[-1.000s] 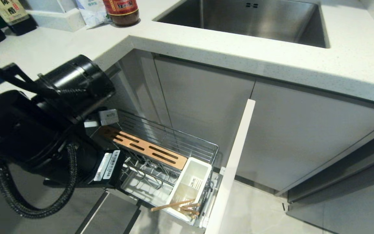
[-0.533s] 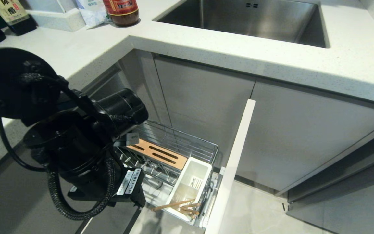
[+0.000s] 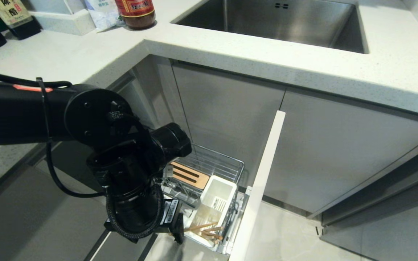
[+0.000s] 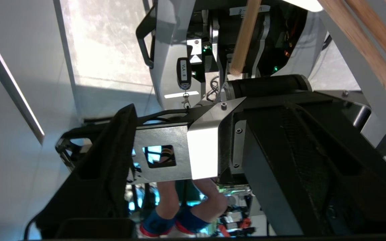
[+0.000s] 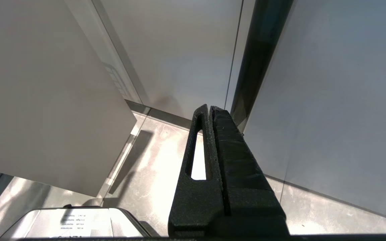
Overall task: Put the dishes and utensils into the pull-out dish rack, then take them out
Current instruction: Take the chopsticks out of the cupboard
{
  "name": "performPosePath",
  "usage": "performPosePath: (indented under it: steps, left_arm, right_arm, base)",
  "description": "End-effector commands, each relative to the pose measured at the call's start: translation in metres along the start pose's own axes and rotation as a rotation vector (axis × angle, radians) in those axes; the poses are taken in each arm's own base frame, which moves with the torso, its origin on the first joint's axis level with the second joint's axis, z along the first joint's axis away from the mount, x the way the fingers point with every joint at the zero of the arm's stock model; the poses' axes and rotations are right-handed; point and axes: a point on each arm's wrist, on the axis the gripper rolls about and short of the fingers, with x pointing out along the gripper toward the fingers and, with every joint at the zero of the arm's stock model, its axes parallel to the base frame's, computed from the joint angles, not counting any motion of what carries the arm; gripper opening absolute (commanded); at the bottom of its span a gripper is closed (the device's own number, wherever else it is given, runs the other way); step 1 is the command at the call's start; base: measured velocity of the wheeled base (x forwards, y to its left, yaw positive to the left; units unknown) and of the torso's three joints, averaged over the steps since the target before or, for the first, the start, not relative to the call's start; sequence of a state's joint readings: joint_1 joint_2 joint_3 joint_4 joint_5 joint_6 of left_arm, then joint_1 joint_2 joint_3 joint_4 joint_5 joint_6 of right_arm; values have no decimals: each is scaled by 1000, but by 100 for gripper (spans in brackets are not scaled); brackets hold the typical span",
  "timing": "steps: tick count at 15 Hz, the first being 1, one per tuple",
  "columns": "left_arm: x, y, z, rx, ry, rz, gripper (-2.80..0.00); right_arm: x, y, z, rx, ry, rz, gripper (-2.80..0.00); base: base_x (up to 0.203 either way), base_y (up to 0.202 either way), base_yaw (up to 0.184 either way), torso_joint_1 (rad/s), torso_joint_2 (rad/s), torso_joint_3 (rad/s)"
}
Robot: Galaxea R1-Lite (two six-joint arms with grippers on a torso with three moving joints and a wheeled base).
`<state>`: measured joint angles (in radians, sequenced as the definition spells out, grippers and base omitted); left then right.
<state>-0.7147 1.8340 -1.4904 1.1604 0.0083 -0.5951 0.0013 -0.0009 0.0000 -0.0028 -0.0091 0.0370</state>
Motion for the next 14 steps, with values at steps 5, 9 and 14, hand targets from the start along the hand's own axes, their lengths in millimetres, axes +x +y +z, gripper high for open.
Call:
performPosePath:
  steps: [5,9,14]
  left_arm:
    - [13,-3,-3,-43,-23,10,0]
    - [29,0,-10,-63,-144,20,0]
    - [33,-5,-11,-62,-210,-14,0]
  right_arm:
    - [0,0,0,0,1,0,-280]
    - [0,0,0,0,1,0,-280]
    - [0,0,0,1,1,0,-280]
  base:
    - [0,0,0,0,0,0]
    - [0,0,0,0,0,0]
    - [0,0,0,0,0,0]
